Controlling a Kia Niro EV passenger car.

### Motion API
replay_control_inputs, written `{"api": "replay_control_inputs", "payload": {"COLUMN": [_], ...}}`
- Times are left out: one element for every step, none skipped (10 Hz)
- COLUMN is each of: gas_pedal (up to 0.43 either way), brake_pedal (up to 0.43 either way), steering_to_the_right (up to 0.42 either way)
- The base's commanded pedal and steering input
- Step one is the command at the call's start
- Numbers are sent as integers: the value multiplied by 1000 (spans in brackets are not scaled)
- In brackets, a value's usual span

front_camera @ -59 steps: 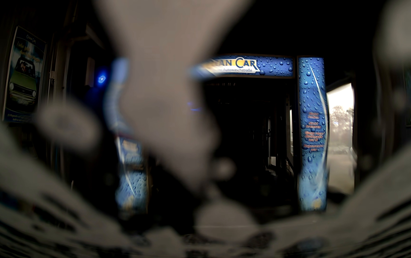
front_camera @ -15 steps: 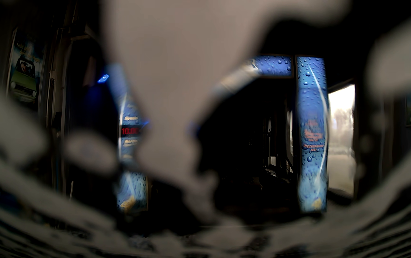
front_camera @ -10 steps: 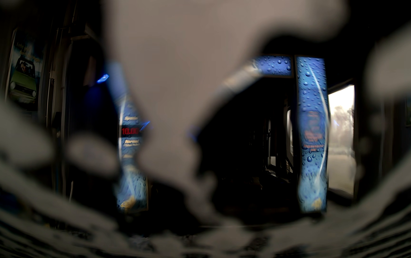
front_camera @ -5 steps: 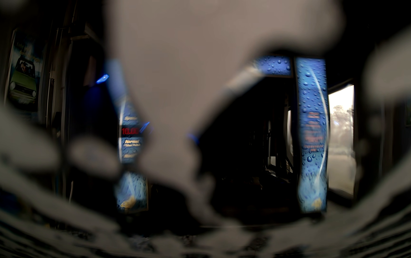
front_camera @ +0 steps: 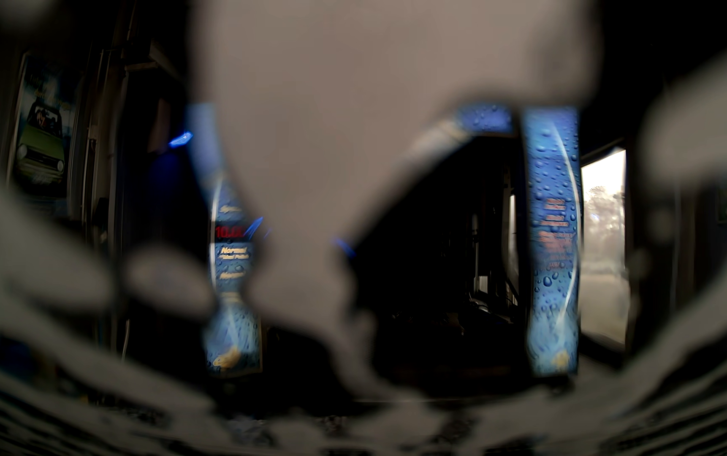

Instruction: Follow the waypoints while adhering to traffic rules and regulations

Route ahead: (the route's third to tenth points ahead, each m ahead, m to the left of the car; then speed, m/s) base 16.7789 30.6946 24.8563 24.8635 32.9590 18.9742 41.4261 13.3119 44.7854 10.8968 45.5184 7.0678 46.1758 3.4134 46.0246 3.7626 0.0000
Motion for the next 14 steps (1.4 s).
{"api": "replay_control_inputs", "payload": {"gas_pedal": [0, 0, 0, 0, 0, 0, 0, 0, 0, 0, 0, 0, 0, 0], "brake_pedal": [0, 0, 0, 0, 0, 0, 0, 0, 0, 0, 0, 0, 0, 0], "steering_to_the_right": [-14, -14, -15, -15, -14, -14, -14, -14, -14, -14, -14, -14, -14, -14]}}
